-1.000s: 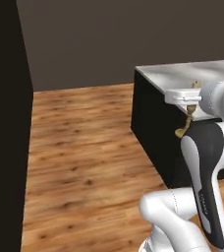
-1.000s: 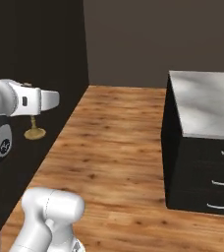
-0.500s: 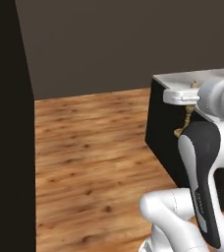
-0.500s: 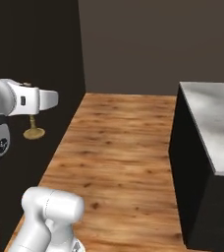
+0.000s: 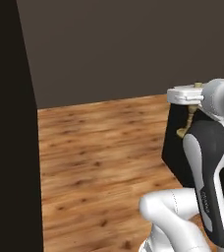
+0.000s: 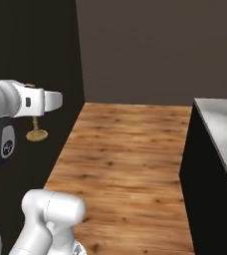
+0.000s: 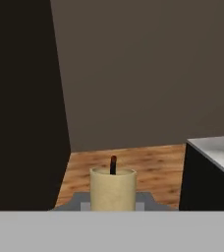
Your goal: Get the candle and the beer from the cabinet and move them to the dining counter.
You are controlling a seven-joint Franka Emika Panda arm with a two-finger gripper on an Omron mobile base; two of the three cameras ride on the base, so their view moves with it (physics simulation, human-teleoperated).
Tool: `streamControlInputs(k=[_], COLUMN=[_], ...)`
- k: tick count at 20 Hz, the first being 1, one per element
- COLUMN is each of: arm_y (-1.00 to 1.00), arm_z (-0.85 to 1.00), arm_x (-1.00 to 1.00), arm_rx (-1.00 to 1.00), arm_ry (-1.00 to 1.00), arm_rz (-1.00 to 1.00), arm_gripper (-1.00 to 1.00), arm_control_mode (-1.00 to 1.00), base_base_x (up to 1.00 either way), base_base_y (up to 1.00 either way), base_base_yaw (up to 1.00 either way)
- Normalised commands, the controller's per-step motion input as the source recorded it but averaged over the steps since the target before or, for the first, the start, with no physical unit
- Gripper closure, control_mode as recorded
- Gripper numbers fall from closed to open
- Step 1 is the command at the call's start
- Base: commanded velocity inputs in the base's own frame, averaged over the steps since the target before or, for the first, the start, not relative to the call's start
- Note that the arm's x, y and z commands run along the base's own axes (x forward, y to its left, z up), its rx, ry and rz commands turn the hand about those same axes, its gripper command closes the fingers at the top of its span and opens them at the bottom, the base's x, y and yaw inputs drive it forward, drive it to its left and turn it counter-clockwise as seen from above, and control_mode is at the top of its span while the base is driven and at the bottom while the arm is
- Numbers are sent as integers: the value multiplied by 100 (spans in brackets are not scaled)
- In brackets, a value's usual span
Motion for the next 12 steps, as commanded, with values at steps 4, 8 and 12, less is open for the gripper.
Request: streamControlInputs(k=[4,8,12], arm_y=[0,0,0], arm_z=[0,0,0], arm_x=[0,0,0], arm_rx=[0,0,0], arm_ry=[0,0,0], arm_rz=[0,0,0], arm_gripper=[100,100,100], arm_control_mode=[100,100,100], base_base_x=[100,100,100], base_base_y=[100,78,53], base_base_yaw=[-1,0,-3])
